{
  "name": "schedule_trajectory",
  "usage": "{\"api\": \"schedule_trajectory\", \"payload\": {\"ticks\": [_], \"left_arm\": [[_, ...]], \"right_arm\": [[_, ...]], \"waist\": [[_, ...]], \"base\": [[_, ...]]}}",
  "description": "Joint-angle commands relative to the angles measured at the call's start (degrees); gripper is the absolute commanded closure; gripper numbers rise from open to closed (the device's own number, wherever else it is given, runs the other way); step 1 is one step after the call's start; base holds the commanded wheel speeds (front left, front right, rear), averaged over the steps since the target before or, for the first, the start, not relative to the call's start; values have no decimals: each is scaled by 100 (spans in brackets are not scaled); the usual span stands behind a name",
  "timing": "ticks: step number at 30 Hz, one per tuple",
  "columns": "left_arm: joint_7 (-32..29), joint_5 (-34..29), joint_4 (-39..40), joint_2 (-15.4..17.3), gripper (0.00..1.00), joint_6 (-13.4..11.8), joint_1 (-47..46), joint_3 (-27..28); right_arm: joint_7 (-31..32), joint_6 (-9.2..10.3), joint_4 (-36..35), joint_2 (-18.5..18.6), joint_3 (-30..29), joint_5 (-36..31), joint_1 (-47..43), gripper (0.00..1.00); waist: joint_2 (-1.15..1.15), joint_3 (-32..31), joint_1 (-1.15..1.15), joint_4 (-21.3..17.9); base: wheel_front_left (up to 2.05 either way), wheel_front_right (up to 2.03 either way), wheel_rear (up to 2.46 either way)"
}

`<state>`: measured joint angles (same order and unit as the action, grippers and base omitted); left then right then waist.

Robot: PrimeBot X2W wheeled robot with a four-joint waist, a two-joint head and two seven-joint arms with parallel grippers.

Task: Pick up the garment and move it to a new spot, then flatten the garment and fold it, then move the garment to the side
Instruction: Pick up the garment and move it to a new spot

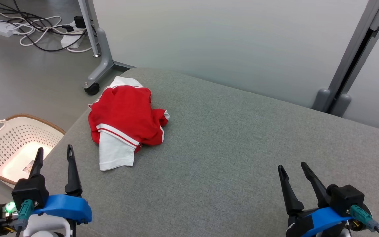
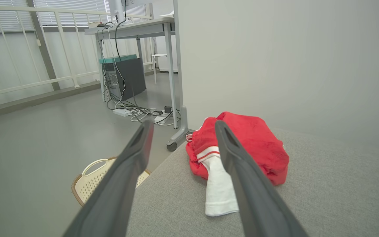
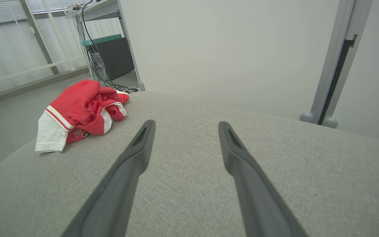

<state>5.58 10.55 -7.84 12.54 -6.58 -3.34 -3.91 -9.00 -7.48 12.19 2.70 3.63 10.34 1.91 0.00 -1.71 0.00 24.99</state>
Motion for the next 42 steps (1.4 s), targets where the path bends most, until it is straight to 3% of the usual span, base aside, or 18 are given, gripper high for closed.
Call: {"api": "schedule_trajectory", "payload": {"ticks": [1,9,19,30,42], "left_arm": [[-3,24,17,39,0,-26,49,37],[18,181,-14,149,0,29,-386,170],[22,557,-540,606,0,278,-1890,586],[-509,875,-2053,1076,0,617,-3343,671],[-1357,1228,-3911,925,0,929,-3539,526]], "right_arm": [[-41,-3,8,33,17,33,61,0],[89,-3,-122,35,19,-133,192,0],[340,-3,-732,32,-112,-549,551,0],[517,-3,-1421,30,-258,-754,867,0],[523,-3,-1470,30,-330,-807,977,0]], "waist": [[0,9,0,-14],[0,237,0,-303],[0,1111,0,-1045],[0,2175,0,-1683],[0,2351,0,-1759]], "base": [[0,0,0],[0,0,0],[0,0,0],[0,0,0],[0,0,0]]}}
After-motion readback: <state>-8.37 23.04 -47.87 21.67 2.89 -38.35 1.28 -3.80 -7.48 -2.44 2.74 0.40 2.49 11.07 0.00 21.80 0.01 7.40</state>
